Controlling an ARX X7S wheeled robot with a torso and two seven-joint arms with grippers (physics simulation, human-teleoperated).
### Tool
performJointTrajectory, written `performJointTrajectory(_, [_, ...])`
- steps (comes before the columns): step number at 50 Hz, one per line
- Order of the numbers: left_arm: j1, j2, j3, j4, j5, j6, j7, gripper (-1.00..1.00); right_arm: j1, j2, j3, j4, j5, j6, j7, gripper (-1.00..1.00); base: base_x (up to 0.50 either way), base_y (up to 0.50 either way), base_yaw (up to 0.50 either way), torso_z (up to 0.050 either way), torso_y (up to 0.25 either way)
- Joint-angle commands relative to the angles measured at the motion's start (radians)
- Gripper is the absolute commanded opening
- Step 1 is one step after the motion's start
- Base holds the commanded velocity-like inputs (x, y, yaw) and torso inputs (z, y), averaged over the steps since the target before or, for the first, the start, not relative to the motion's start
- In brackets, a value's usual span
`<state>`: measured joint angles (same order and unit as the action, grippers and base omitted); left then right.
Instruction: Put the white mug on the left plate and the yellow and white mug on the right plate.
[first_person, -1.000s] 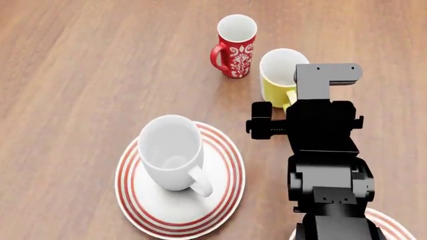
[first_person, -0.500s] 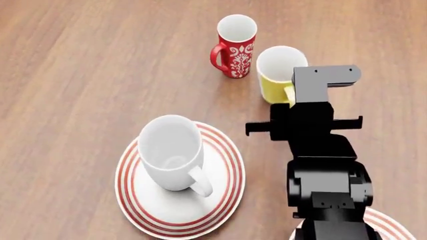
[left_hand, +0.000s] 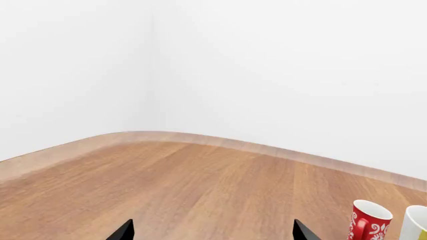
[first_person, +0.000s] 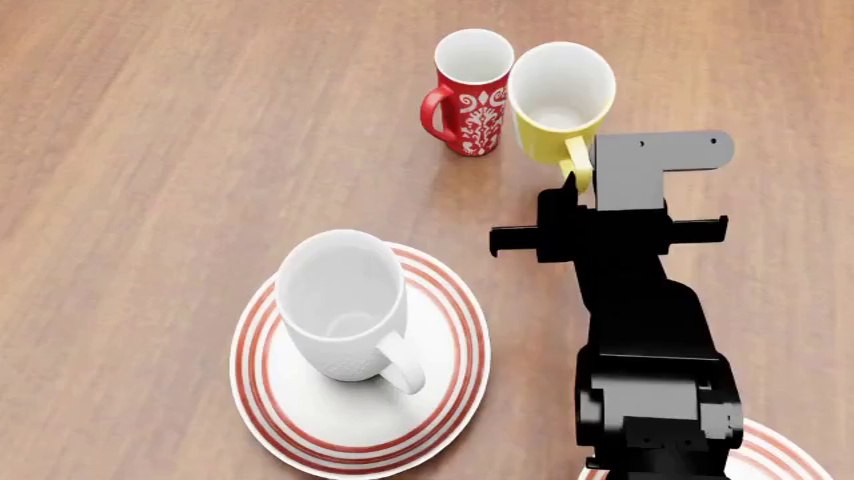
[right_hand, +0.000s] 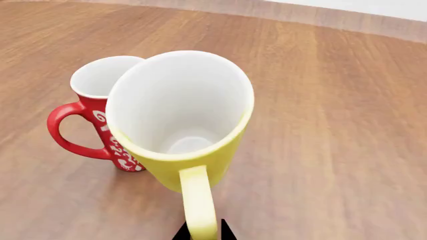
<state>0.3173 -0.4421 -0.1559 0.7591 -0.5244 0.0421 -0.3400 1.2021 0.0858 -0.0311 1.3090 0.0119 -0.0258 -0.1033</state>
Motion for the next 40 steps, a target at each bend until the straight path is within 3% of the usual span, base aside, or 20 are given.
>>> performJointTrajectory(1, [0.009, -0.005, -0.004, 0.010, -0.004, -0.004, -0.008, 1.00, -0.009, -0.001, 0.002, -0.005, -0.011, -0.030, -0.016, -1.00, 0.00, 0.00, 0.00, 0.000, 0.000])
performJointTrajectory(3, [0.011, -0.006, -0.008, 0.010, -0.007, -0.002, -0.008, 1.00, -0.038, 0.003, -0.001, -0.062, -0.015, -0.004, -0.009, -1.00, 0.00, 0.00, 0.00, 0.000, 0.000])
performJointTrajectory(12, [0.009, -0.008, -0.010, 0.006, -0.011, -0.001, -0.010, 1.00, -0.315, 0.014, -0.005, -0.701, -0.005, 0.366, -0.006, -1.00, 0.00, 0.00, 0.00, 0.000, 0.000])
performJointTrajectory(29, [0.006, -0.008, -0.005, 0.002, -0.009, 0.001, -0.011, 1.00, -0.317, 0.013, -0.023, -0.726, -0.002, 0.420, 0.020, -1.00, 0.00, 0.00, 0.00, 0.000, 0.000])
performJointTrajectory(33, [0.032, 0.005, -0.013, -0.005, -0.005, 0.028, -0.004, 1.00, -0.429, 0.030, -0.023, -0.901, 0.070, 0.501, -0.094, -1.00, 0.00, 0.00, 0.00, 0.000, 0.000])
performJointTrajectory(40, [0.025, 0.006, 0.013, 0.022, 0.018, 0.012, -0.014, 1.00, -0.535, 0.086, 0.020, -1.190, 0.111, 0.667, -0.099, -1.00, 0.00, 0.00, 0.00, 0.000, 0.000])
